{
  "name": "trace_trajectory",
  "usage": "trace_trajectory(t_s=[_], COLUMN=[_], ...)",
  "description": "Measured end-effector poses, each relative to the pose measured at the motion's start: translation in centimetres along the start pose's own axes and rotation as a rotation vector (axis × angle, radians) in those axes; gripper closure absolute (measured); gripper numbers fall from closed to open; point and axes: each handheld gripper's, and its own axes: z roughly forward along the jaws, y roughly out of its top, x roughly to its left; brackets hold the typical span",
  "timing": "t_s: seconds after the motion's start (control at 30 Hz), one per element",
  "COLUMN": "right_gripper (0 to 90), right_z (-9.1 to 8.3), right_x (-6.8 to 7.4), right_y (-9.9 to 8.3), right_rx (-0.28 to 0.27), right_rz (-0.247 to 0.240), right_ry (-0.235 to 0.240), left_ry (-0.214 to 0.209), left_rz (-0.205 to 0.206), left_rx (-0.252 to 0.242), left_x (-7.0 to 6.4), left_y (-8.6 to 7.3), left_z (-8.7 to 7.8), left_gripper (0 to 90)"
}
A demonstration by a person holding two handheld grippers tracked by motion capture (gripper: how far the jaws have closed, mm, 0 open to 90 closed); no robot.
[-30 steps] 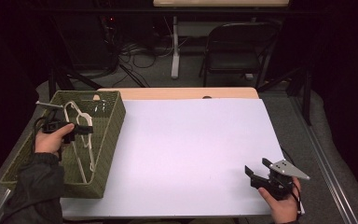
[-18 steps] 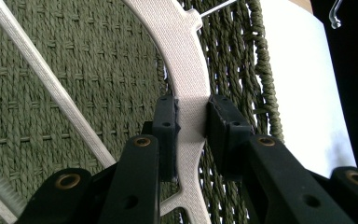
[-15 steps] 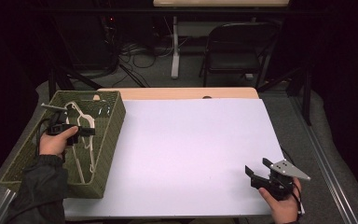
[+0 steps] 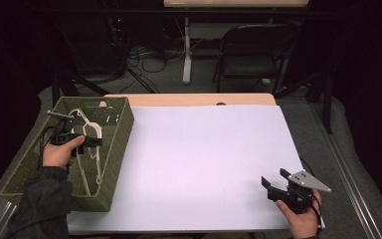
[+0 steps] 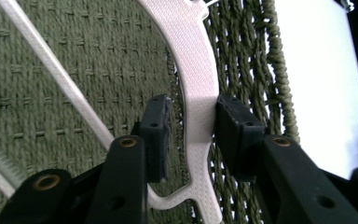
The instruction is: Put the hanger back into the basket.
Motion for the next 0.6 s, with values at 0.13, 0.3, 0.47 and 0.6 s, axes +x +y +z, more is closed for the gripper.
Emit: trace_trajectory(t_s=[0.13, 0.3, 0.47, 0.6], right_gripper=[24.6, 24.6, 24.6, 24.6], right_z=[0.0, 0.0, 0.0, -0.1], right_x=[0.0, 0.1, 0.0, 0.0], right_y=[0.0, 0.0, 0.0, 0.0], right_rx=[0.002, 0.004, 0.001, 0.003], right_rz=[-0.003, -0.002, -0.001, 0.002], right_ry=[-0.002, -0.002, -0.002, -0.004], left_ry=[0.033, 0.074, 0.104, 0.119], left_rz=[0.035, 0.072, 0.124, 0.186], left_rx=[0.006, -0.021, -0.043, -0.061], left_x=[-0.5, -1.0, -1.8, -2.7], left_y=[-0.1, -0.1, -0.7, -1.4], left_z=[-0.1, -0.7, -1.5, -2.4], left_gripper=[53.6, 42.0, 41.4, 41.4])
